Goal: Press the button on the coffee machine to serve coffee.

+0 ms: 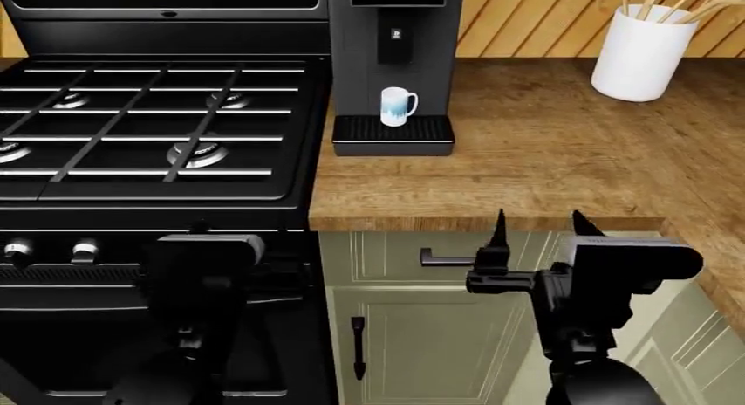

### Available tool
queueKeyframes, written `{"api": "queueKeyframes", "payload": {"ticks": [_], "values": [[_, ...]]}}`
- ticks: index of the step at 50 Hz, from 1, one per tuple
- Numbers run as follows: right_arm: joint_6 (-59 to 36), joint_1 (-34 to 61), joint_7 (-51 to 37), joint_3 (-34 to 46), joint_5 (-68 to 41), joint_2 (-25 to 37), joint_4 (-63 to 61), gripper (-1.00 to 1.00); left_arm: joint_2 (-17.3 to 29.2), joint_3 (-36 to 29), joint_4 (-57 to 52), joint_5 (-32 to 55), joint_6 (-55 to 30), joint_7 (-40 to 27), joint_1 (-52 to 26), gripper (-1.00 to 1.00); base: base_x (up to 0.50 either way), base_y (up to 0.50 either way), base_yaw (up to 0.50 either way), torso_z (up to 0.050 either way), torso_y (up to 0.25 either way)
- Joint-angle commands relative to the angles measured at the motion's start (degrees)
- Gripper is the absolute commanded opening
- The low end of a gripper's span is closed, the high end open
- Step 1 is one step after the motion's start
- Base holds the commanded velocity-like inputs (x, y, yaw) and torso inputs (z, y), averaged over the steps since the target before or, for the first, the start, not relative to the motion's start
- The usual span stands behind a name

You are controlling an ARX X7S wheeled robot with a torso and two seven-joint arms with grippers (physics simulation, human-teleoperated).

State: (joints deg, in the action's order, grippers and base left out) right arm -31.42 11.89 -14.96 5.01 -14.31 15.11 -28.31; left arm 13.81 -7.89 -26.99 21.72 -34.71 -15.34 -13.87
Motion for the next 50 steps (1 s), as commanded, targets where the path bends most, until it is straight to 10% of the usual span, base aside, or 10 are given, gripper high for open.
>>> {"api": "queueKeyframes", "payload": {"ticks": [1,50], "values": [[-23.9,13.9,-0.6,-5.8,-7.6,5.6,-14.1,1.0,3.1,3.1,-7.4,8.5,-20.8,-1.1,-14.8,1.0,0.0,0.0,0.0,0.0,0.0],[-30.4,12.1,1.6,-13.7,-12.9,9.9,-14.6,1.0,7.5,5.0,-1.5,9.3,-22.7,-0.3,-19.4,1.0,0.17,0.0,0.0,0.0,0.0]]}}
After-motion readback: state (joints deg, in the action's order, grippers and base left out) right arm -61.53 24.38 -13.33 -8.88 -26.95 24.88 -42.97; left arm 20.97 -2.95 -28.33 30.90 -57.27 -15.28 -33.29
